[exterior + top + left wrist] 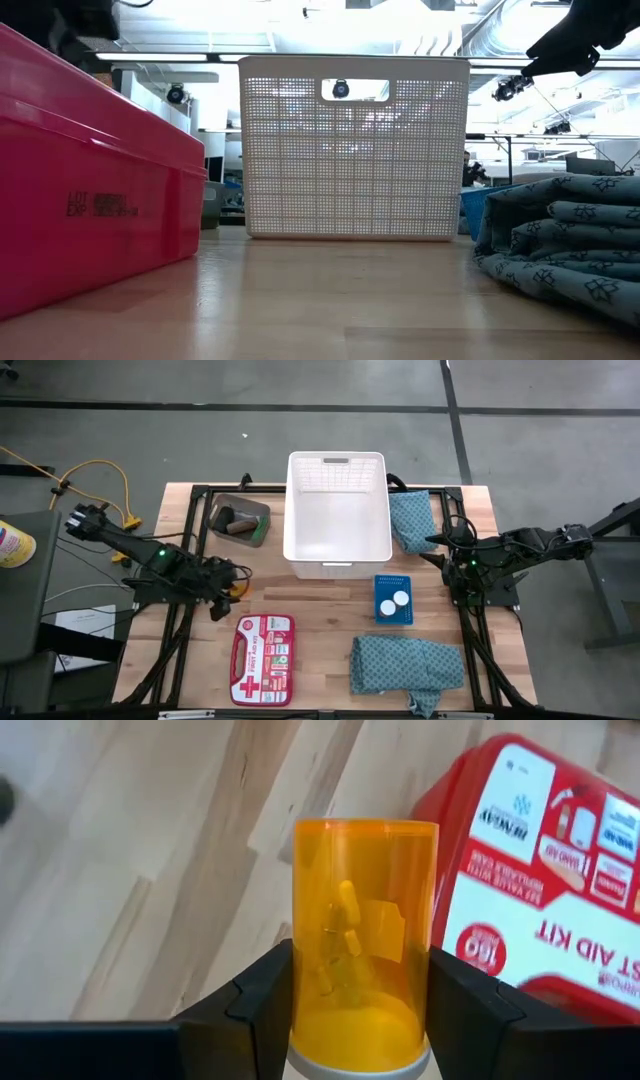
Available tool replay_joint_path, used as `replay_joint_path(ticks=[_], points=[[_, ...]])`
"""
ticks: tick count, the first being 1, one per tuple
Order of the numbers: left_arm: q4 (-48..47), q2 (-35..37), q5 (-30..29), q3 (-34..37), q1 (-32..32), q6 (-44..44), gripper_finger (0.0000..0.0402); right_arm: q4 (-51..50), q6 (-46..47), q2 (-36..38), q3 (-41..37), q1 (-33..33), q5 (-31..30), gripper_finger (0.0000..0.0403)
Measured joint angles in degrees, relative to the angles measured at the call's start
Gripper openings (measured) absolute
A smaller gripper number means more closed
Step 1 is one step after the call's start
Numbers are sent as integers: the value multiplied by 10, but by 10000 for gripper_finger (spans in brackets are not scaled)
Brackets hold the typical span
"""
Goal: Pick & place medical supplies in basket/bin
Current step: Put the orange pill bottle into the blue bin
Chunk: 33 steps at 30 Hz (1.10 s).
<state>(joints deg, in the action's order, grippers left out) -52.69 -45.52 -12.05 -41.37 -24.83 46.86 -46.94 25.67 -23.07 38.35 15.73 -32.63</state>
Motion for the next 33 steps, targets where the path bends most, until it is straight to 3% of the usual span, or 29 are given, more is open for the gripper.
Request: replay_joint_path(ticks=[9,19,33], points=[[15,-168,6,-110,53,-73,173,0,0,0,0,0,0,239],[88,-333,65,-210,79,-181,173,0,0,0,0,0,0,239],[129,-446,81,-300,87,-247,173,0,0,0,0,0,0,239]])
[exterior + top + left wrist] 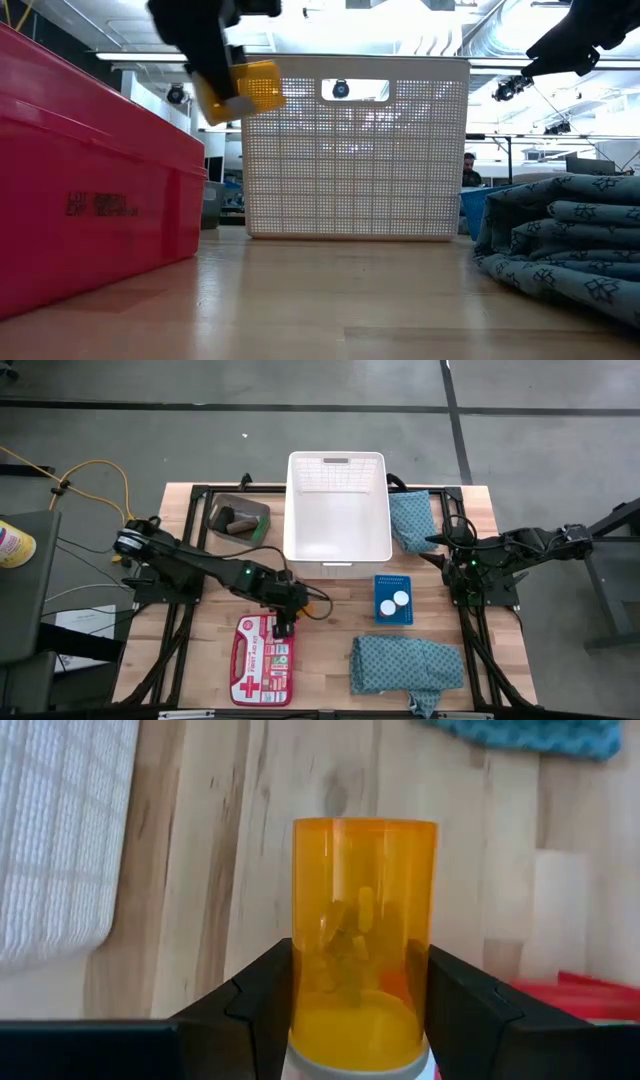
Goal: Pick & place medical supplies in basket/bin
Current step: Put the orange pill bottle into the blue bin
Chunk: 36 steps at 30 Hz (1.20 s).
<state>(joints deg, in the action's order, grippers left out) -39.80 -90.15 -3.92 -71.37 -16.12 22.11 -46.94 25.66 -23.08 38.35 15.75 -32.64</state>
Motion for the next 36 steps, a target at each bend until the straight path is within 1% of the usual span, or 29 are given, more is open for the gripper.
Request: replay_joint_path(ticks=[7,14,19,23,26,36], points=[[-7,-70,40,-83,27,-18,173,0,0,0,0,0,0,239],[-55,-153,41,-202,45,-68,173,0,0,0,0,0,0,239],[-67,-199,45,-259,52,-84,173,0,0,0,0,0,0,239],[-64,-213,44,-269,52,-88,173,0,0,0,0,0,0,239],[-65,-213,36,-268,52,-88,173,0,0,0,0,0,0,239],[-66,-213,39,-268,51,-88,173,0,0,0,0,0,0,239]])
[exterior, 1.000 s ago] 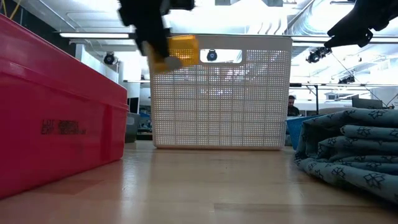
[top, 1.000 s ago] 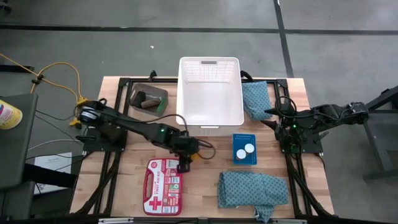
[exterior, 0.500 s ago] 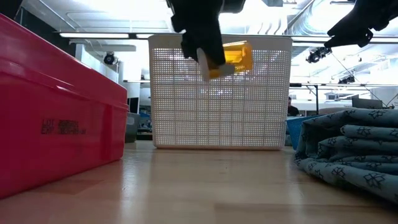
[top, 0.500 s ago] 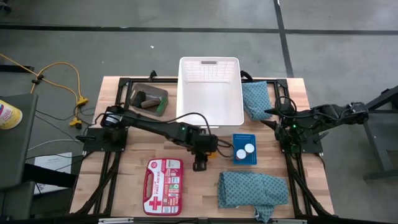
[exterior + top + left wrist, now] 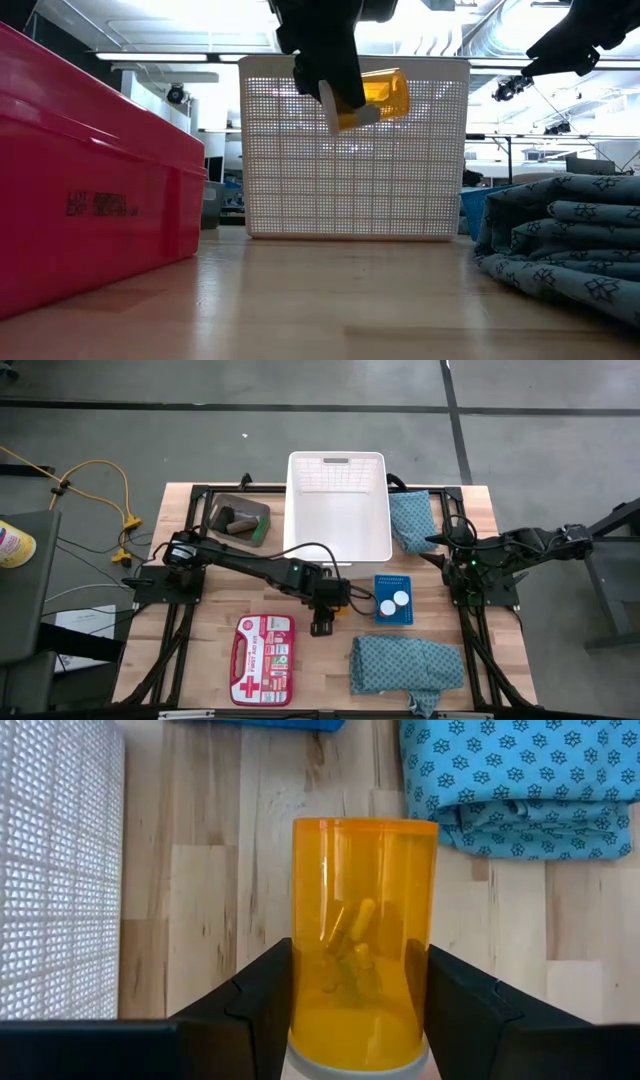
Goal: Pick & place medical supplies in basket/bin
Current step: Put the orange pill bottle into the blue bin
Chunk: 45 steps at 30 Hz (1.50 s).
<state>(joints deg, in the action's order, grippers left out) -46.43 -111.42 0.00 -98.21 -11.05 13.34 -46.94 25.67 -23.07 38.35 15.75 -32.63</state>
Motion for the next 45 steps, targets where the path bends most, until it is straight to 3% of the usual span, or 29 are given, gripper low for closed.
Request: replay_joint_path(ticks=[25,34,39,45], points=[[1,0,2,1,0,2,173,0,0,0,0,0,2,239],[1,0,2,1,0,2,173,23,-5,-23,0,0,80,239],[0,0,2,1,0,2,173,36,-7,-91,0,0,104,239],[-4,0,2,1,0,1,173,131,-64,-190,0,0,200,239]])
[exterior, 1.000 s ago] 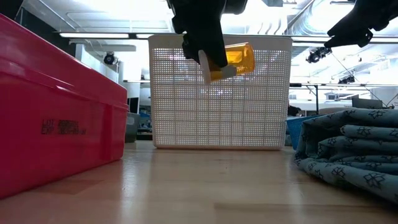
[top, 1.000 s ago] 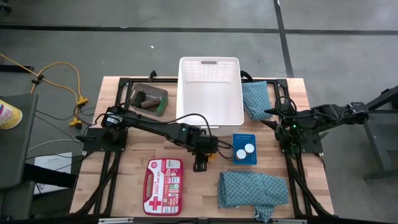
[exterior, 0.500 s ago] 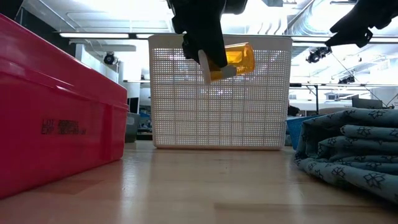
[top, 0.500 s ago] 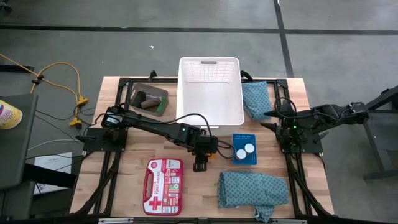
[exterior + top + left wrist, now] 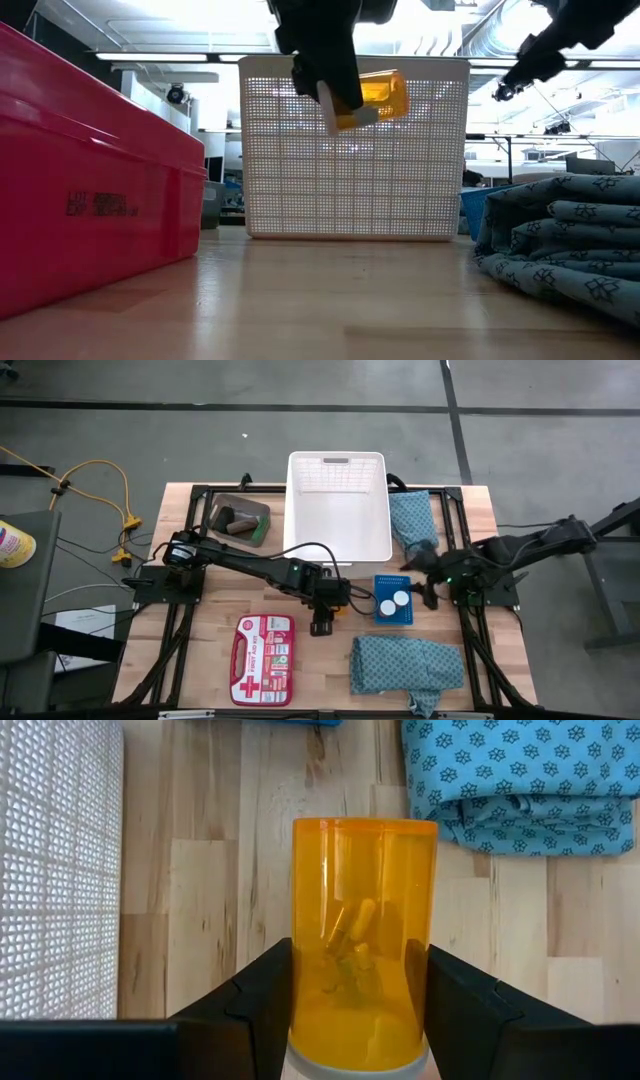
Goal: Pick & place medical supplies in basket/bin
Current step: Put the orange pill bottle into the blue bin
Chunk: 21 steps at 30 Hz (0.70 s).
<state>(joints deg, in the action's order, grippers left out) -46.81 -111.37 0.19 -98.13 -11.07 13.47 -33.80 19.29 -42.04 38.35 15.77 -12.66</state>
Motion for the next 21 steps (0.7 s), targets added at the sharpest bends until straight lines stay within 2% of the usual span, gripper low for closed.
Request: replay_joint_path(ticks=[6,13,21], points=[[-9,0,0,0,0,0,173,79,-34,-76,0,6,75,239],[-5,1,0,0,0,0,173,102,-20,-130,0,45,79,235],[32,4,0,0,0,0,173,184,-12,-171,0,77,67,222]])
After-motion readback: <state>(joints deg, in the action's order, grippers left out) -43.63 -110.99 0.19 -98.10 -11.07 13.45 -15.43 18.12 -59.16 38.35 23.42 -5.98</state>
